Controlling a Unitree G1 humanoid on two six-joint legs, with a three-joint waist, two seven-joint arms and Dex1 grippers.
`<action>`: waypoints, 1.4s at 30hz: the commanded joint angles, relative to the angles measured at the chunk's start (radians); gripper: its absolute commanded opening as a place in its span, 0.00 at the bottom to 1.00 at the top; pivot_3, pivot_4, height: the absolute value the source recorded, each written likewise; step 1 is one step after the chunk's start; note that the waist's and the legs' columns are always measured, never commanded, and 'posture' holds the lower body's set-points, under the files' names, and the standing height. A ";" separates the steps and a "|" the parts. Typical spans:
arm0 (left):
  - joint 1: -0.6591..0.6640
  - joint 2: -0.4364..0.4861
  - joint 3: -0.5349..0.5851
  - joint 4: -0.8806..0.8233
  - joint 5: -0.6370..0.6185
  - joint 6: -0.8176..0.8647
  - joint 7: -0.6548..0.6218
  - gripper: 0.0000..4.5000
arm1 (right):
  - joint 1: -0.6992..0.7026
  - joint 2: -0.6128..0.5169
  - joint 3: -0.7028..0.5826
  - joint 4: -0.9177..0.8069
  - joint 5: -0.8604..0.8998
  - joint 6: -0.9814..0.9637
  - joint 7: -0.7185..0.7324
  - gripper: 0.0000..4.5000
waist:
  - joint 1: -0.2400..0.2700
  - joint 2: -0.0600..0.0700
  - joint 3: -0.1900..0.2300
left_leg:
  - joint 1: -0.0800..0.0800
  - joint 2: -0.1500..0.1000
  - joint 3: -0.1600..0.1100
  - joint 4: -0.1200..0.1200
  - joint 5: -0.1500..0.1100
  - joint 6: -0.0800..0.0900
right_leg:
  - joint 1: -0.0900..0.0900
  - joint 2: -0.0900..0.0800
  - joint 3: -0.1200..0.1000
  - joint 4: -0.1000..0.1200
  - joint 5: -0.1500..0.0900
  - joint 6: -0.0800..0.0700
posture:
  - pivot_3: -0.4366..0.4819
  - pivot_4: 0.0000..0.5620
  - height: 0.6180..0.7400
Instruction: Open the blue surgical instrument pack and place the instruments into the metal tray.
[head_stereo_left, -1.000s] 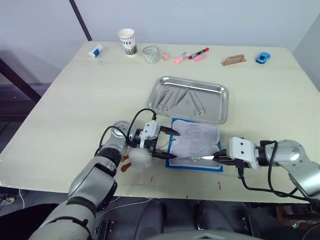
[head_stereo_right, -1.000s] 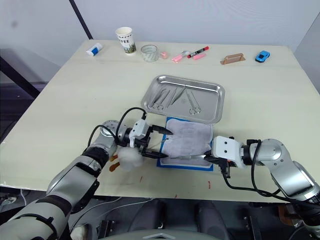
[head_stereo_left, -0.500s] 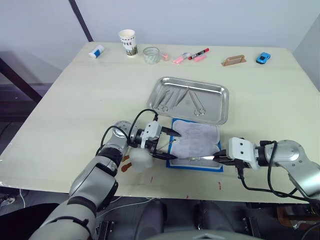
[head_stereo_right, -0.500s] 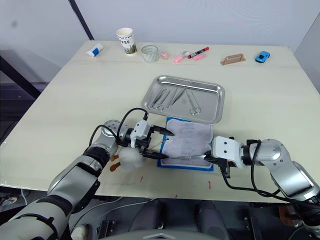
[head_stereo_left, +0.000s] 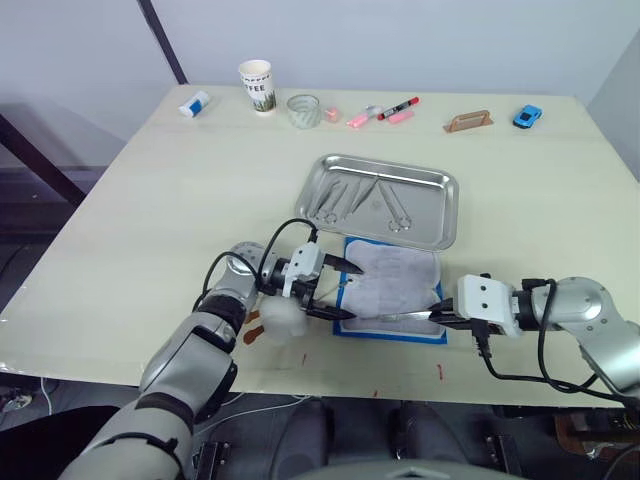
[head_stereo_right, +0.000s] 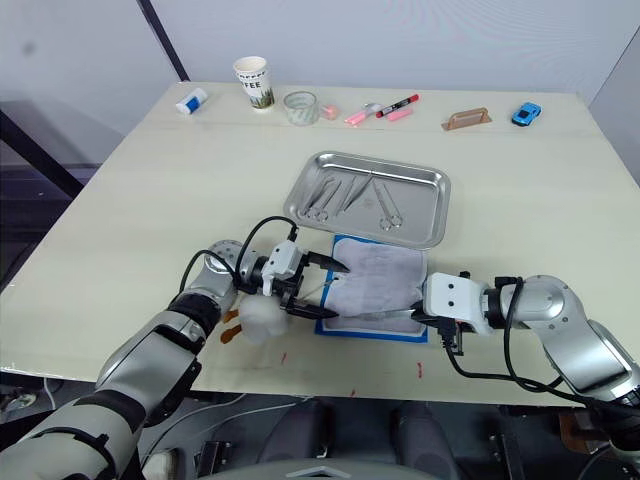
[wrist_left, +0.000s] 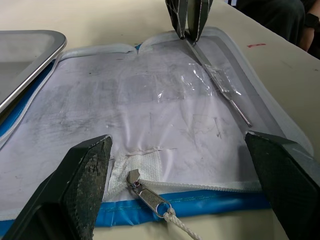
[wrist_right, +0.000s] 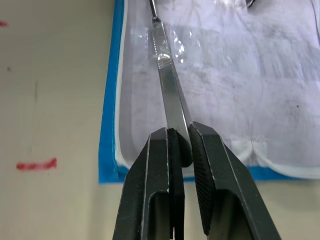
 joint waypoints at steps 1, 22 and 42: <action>0.069 -0.028 -0.078 0.043 0.101 0.016 -0.038 1.00 | -0.006 -0.026 -0.066 -0.034 0.012 -0.017 -0.001 0.01 | 0.000 0.000 0.000 | 0.000 0.000 0.000 0.000 0.000 0.000 | 0.000 0.000 0.000 0.000 0.000 0.000 | 0.48 0.27 0.88; 0.068 -0.040 -0.066 0.049 0.099 0.020 -0.038 1.00 | 0.134 -0.121 -0.267 0.060 0.082 -0.104 0.044 0.01 | 0.004 0.001 -0.001 | 0.000 -0.001 0.000 0.000 0.000 0.000 | 0.002 0.000 0.002 0.000 0.000 0.001 | 0.48 0.27 0.88; 0.081 -0.048 -0.038 0.032 0.064 0.033 -0.038 1.00 | 0.053 0.006 -0.403 0.052 0.301 0.222 -0.129 0.01 | -0.001 0.007 -0.005 | 0.003 -0.002 0.000 0.000 -0.001 0.002 | 0.004 0.000 0.005 -0.001 -0.001 0.002 | 0.48 0.27 0.88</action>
